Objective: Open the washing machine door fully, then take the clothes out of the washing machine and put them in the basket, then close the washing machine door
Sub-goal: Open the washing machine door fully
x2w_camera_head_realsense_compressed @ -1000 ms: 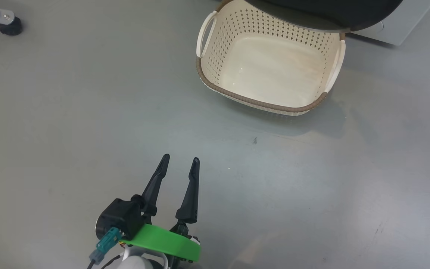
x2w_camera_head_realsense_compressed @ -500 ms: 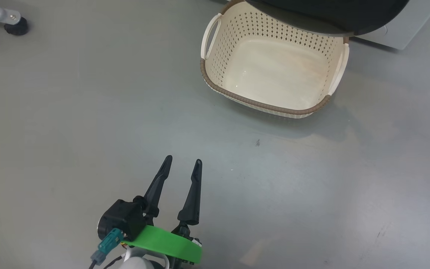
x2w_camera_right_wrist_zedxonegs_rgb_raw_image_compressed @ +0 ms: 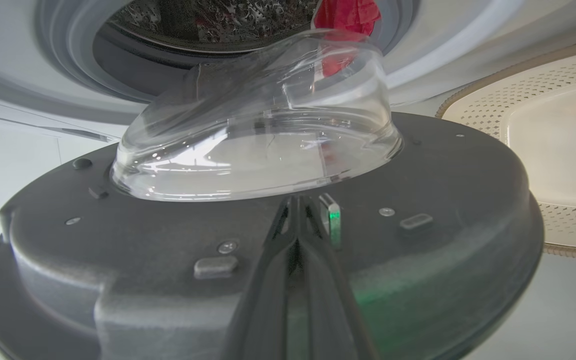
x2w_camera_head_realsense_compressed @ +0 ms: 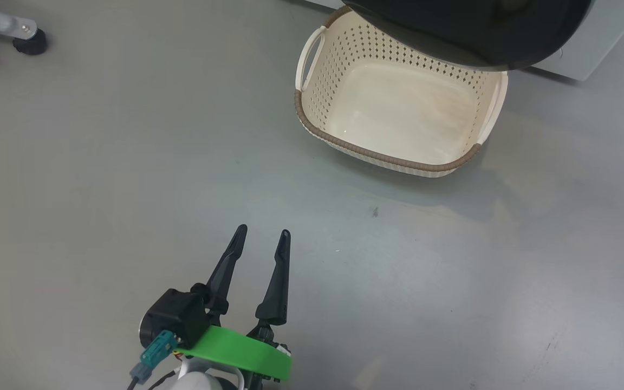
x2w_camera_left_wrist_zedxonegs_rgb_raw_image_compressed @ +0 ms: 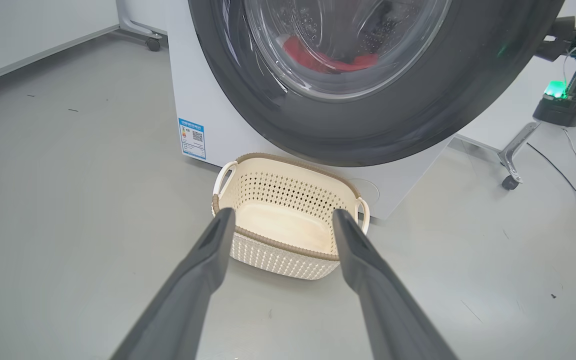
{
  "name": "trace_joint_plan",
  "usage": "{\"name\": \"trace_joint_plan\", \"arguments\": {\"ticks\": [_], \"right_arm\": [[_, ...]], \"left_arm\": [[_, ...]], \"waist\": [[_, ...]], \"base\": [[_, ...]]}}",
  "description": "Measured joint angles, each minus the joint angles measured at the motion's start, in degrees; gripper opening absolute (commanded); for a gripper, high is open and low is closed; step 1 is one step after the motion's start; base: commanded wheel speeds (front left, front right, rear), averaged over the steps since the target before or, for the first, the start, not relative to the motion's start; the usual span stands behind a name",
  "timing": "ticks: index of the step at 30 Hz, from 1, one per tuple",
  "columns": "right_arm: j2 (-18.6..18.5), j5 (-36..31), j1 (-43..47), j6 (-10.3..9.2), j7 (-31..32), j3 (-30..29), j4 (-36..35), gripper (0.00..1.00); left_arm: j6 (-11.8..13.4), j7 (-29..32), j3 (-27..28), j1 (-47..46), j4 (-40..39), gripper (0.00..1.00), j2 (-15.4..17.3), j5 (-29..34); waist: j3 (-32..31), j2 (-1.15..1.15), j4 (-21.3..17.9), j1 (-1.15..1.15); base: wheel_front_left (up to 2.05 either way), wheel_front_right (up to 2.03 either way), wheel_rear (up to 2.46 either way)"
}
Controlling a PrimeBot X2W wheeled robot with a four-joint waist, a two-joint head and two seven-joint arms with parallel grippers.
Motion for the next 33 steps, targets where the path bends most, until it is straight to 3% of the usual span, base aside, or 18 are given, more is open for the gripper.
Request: {"name": "trace_joint_plan", "arguments": {"ticks": [33], "right_arm": [[6.84,2.38,5.05,-0.41,1.52,3.19,7.04,0.00]], "left_arm": [[0.00,0.00,1.71,0.39,2.56,1.00,0.04,2.32]], "waist": [[-8.07,0.00,-0.60,0.00]], "base": [[0.00,0.00,0.00]]}}
